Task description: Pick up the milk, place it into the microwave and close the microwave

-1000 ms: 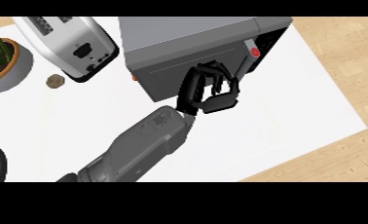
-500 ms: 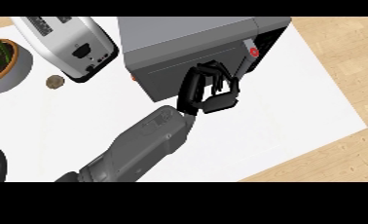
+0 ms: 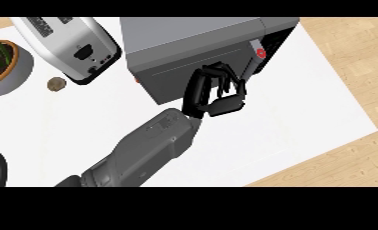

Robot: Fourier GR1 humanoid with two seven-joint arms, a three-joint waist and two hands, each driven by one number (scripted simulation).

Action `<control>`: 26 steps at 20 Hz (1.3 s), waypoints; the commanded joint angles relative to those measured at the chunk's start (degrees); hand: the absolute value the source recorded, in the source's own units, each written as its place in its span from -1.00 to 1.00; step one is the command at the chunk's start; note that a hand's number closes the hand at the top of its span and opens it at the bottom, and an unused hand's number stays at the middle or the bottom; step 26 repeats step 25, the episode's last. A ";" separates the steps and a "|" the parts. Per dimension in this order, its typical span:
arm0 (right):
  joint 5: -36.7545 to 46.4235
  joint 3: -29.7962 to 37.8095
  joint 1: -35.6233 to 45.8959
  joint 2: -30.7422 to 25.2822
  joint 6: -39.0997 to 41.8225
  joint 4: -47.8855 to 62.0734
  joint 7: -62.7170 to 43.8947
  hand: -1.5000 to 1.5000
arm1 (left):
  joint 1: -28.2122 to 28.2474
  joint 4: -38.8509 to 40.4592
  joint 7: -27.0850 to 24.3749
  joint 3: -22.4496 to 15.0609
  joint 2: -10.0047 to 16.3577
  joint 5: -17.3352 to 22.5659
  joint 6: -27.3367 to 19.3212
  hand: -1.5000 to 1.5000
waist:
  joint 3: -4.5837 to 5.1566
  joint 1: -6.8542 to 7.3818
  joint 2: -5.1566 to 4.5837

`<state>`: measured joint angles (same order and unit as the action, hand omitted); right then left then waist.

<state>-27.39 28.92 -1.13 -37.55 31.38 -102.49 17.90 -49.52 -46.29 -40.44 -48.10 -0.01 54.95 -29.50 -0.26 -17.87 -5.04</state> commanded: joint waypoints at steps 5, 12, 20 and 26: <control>-3.58 0.72 2.01 -0.86 1.86 4.72 0.29 -1.00 | -5.53 4.85 0.83 1.97 0.01 2.29 0.79 1.00 | 0.04 -0.26 -1.04; -5.74 1.30 3.85 -2.20 3.28 8.72 0.16 -1.00 | -6.33 5.07 0.22 0.80 0.01 3.59 1.22 1.00 | 0.04 -0.12 -1.21; -7.02 1.80 6.04 -4.58 5.63 12.76 0.40 -1.00 | -6.66 5.37 -0.72 -0.39 0.01 5.18 1.53 1.00 | 0.03 0.46 -1.24; -7.81 2.46 7.37 -6.04 6.36 15.03 0.28 -1.00 | -7.14 6.05 -1.30 -0.66 0.01 6.00 0.99 1.00 | 0.02 0.46 -1.27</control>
